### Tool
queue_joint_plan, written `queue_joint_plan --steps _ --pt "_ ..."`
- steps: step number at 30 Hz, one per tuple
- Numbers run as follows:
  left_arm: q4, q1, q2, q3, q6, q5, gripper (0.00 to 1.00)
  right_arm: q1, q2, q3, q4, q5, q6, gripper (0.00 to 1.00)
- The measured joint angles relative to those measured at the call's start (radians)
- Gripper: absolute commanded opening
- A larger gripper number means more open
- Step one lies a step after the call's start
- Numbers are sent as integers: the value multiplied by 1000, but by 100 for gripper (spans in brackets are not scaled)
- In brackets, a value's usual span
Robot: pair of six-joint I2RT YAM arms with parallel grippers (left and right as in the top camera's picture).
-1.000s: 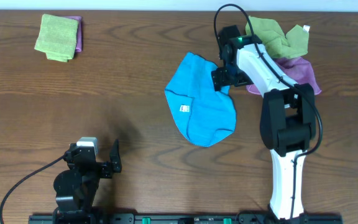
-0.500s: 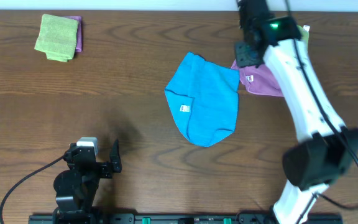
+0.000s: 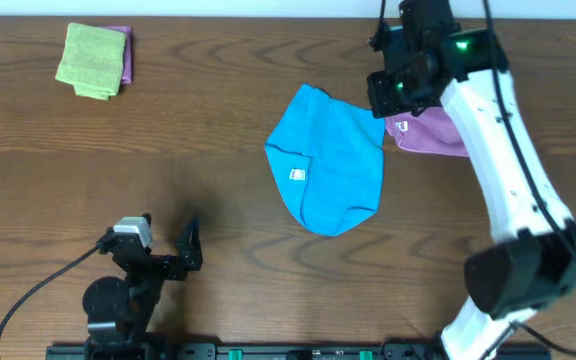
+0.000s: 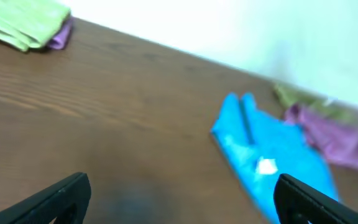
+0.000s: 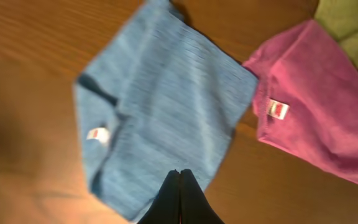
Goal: Fold the cloth
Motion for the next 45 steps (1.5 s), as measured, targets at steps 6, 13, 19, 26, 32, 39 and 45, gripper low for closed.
queue_joint_plan --steps 6,13,19,26,32,39,45 --pt "145 0 0 -5 -150 86 95 0 -225 0 -73 -75 -21 99" --pt "276 -3 0 -8 -208 112 96 0 -331 2 -158 -197 -26 99" --pt "385 -24 24 -8 -188 179 96 54 -336 -2 -325 -176 -35 89" --pt "608 -138 405 13 -129 189 95 274 -344 -43 -273 87 86 84" --pt "528 -222 862 298 -61 203 95 309 -426 -47 -234 248 150 69" --pt "144 -329 1348 852 161 186 96 228 -520 -73 -272 306 173 74" --pt "-44 -394 1691 1185 336 65 98 182 -576 -298 -190 315 196 53"
